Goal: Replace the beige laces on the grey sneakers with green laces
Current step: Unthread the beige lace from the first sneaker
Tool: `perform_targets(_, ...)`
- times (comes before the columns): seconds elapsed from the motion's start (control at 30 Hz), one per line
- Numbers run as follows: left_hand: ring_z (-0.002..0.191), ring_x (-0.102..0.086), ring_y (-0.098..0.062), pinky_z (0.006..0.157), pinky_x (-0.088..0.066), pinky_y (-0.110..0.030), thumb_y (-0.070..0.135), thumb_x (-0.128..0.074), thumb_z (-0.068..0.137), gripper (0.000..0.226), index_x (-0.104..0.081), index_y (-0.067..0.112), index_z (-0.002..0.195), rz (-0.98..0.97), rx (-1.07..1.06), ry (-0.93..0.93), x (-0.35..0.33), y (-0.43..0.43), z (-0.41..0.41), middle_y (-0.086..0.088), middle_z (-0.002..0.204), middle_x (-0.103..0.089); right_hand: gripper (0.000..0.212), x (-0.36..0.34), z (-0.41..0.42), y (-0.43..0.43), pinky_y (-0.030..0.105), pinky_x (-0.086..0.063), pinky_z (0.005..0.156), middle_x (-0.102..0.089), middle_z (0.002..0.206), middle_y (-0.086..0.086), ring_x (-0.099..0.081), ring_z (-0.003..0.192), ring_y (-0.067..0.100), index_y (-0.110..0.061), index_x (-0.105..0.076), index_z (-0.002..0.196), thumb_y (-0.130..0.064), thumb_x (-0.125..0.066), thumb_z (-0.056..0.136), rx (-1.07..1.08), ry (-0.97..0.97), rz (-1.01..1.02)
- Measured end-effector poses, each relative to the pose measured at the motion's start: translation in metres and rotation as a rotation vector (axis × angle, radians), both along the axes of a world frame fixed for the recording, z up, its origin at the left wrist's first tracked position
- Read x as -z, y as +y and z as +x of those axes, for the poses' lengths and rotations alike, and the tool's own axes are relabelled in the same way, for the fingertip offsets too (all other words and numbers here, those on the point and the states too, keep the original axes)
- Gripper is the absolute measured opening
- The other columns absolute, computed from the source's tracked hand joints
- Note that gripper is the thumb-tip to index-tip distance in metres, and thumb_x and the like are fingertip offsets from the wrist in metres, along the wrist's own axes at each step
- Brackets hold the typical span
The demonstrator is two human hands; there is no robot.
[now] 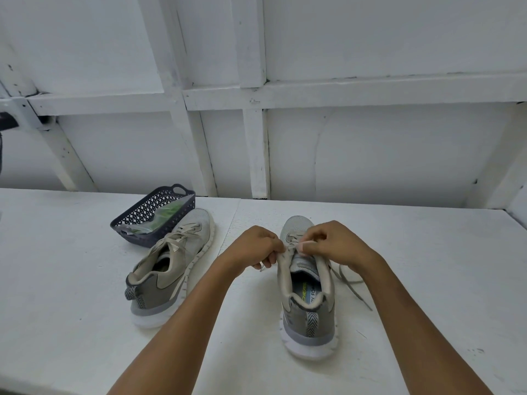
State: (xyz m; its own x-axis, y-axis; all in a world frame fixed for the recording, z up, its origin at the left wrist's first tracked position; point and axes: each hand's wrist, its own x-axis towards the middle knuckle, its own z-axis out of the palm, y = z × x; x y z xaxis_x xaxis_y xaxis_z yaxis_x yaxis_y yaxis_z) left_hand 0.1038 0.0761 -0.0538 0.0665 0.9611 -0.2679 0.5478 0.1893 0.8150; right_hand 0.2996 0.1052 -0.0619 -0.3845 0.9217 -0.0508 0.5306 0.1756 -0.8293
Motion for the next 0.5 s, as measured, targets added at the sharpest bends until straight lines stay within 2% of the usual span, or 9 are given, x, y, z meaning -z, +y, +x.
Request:
perform_targets(0.13,0.053,-0.054,-0.014,0.049,-0.039,-0.020,0.015,-0.061,0.088,0.024,-0.064,0.013,0.064,0.001,0.006,-0.003,-0.001,0.002,0.001,-0.001,0.056,-0.059,0.011,-0.007,-0.001,-0.004,0.029,-0.047,0.080,-0.072,0.087,-0.001,-0.063,0.082,0.006,-0.014,-0.069,0.081,-0.021,-0.068,0.090,0.018,0.351,-0.044)
perform_targets(0.2,0.053,-0.054,-0.014,0.050,-0.039,-0.020,0.016,-0.061,0.089,0.023,-0.065,0.012,0.067,0.001,0.008,0.002,0.000,0.002,0.000,-0.001,0.057,-0.060,0.015,-0.014,0.000,-0.004,0.032,-0.050,0.084,-0.074,0.090,0.004,-0.067,0.089,0.015,-0.011,-0.060,0.082,-0.016,-0.059,0.095,0.024,0.566,-0.132)
perform_targets(0.23,0.054,-0.054,-0.014,0.051,-0.040,-0.021,0.016,-0.061,0.089,0.022,-0.065,0.012,0.068,0.000,0.007,0.004,0.001,0.002,0.000,-0.001,0.057,-0.060,0.016,-0.017,0.001,-0.003,0.035,-0.052,0.085,-0.073,0.081,0.007,-0.069,0.085,0.022,-0.009,-0.056,0.082,-0.013,-0.054,0.097,0.024,0.693,-0.189)
perform_targets(0.3,0.054,-0.055,-0.014,0.052,-0.040,-0.022,0.016,-0.061,0.089,0.022,-0.065,0.012,0.068,-0.003,0.002,-0.002,0.002,0.002,-0.001,-0.001,0.057,-0.060,0.018,-0.021,0.003,-0.002,0.043,-0.053,0.081,-0.057,0.058,0.006,-0.061,0.059,0.024,-0.008,-0.052,0.081,-0.010,-0.050,0.099,0.055,0.838,-0.257)
perform_targets(0.33,0.054,-0.055,-0.014,0.052,-0.040,-0.022,0.016,-0.061,0.089,0.022,-0.065,0.011,0.068,-0.005,0.000,-0.007,0.002,0.002,-0.002,0.000,0.057,-0.060,0.019,-0.020,0.003,-0.001,0.044,-0.052,0.074,-0.046,0.053,0.001,-0.050,0.049,0.019,-0.009,-0.052,0.080,-0.012,-0.052,0.099,0.083,0.822,-0.254)
perform_targets(0.4,0.054,-0.055,-0.014,0.052,-0.040,-0.022,0.016,-0.060,0.089,0.021,-0.065,0.011,0.070,-0.007,-0.001,-0.006,0.003,0.001,-0.002,0.000,0.057,-0.060,0.020,-0.019,0.005,0.000,0.032,-0.042,0.056,-0.032,0.051,-0.006,-0.031,0.043,0.011,-0.011,-0.056,0.080,-0.017,-0.055,0.099,0.134,0.673,-0.195)
perform_targets(0.47,0.054,-0.055,-0.014,0.052,-0.040,-0.022,0.016,-0.060,0.090,0.022,-0.065,0.011,0.069,-0.005,0.000,-0.001,0.002,0.001,-0.001,0.000,0.057,-0.060,0.016,-0.017,0.005,-0.002,0.024,-0.031,0.049,-0.033,0.050,-0.009,-0.027,0.044,0.008,-0.012,-0.063,0.084,-0.018,-0.058,0.097,0.153,0.499,-0.104)
perform_targets(0.5,0.055,-0.055,-0.014,0.052,-0.040,-0.022,0.016,-0.060,0.090,0.022,-0.064,0.012,0.068,-0.003,-0.001,0.000,0.003,0.001,-0.001,0.000,0.057,-0.060,0.012,-0.016,0.004,-0.004,0.020,-0.031,0.048,-0.039,0.049,-0.011,-0.032,0.043,0.007,-0.012,-0.067,0.086,-0.018,-0.062,0.095,0.147,0.425,-0.055)
